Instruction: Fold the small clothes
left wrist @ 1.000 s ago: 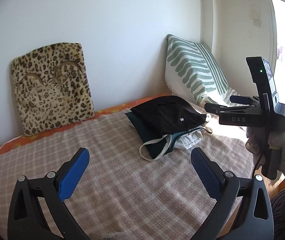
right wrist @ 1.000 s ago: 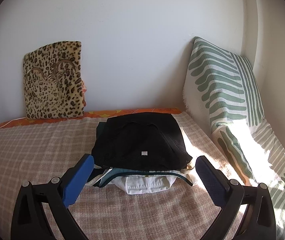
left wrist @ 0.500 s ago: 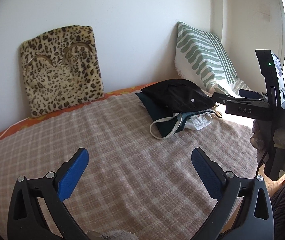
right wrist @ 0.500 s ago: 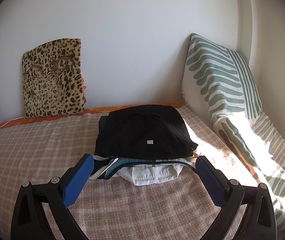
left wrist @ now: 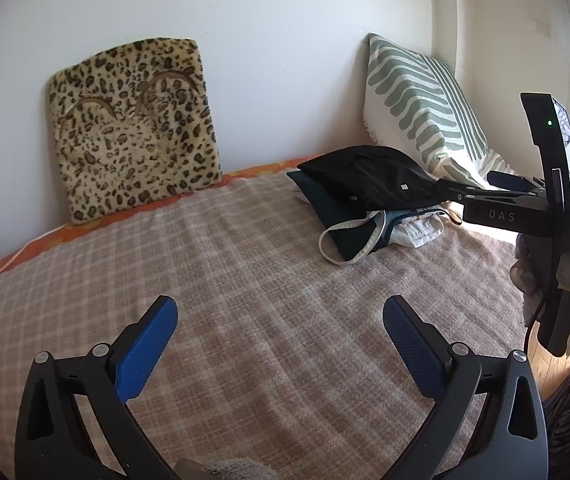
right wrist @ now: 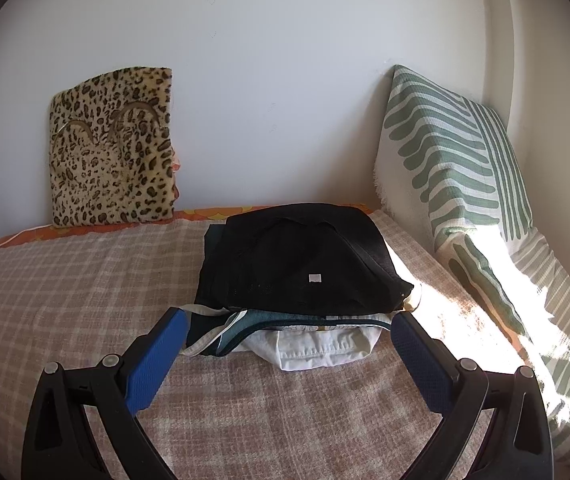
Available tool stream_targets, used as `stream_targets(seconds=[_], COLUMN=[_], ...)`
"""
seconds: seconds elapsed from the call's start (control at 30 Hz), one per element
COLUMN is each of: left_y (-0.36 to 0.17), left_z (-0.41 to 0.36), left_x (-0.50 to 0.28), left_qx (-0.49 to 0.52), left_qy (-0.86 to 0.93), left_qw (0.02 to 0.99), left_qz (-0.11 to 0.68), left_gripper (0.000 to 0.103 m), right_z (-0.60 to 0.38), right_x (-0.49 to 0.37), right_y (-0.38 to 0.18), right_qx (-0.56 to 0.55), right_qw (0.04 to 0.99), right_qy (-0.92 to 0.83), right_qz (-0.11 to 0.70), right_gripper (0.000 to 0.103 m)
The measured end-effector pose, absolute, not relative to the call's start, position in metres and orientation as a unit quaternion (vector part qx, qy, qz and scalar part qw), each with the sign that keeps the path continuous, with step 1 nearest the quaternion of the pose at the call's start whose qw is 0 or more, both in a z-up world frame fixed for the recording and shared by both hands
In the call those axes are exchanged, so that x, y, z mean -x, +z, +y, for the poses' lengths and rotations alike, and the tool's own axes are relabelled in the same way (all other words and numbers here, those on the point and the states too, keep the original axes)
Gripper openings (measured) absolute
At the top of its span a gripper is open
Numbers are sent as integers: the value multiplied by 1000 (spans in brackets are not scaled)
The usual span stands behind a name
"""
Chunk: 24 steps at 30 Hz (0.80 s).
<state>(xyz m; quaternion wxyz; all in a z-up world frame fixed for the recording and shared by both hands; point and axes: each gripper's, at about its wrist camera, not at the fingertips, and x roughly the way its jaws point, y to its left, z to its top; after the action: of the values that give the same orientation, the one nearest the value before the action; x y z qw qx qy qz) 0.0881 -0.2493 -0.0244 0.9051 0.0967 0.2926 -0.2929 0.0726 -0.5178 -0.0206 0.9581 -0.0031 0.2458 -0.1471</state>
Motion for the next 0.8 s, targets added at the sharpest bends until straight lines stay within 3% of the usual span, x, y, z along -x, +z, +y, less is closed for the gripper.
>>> stream_targets(seconds=[0.8], left_y=[-27], left_z=[-243], left_x=[-86], left_qx=[-100], left_qy=[-278], left_qw=[908], left_qz=[299], left_gripper=[102], right_z=[-521], right_x=[-74], right_y=[-22], right_qx=[3], right_qw=[955], right_qy=[-161], right_qz=[250], right_gripper=[103])
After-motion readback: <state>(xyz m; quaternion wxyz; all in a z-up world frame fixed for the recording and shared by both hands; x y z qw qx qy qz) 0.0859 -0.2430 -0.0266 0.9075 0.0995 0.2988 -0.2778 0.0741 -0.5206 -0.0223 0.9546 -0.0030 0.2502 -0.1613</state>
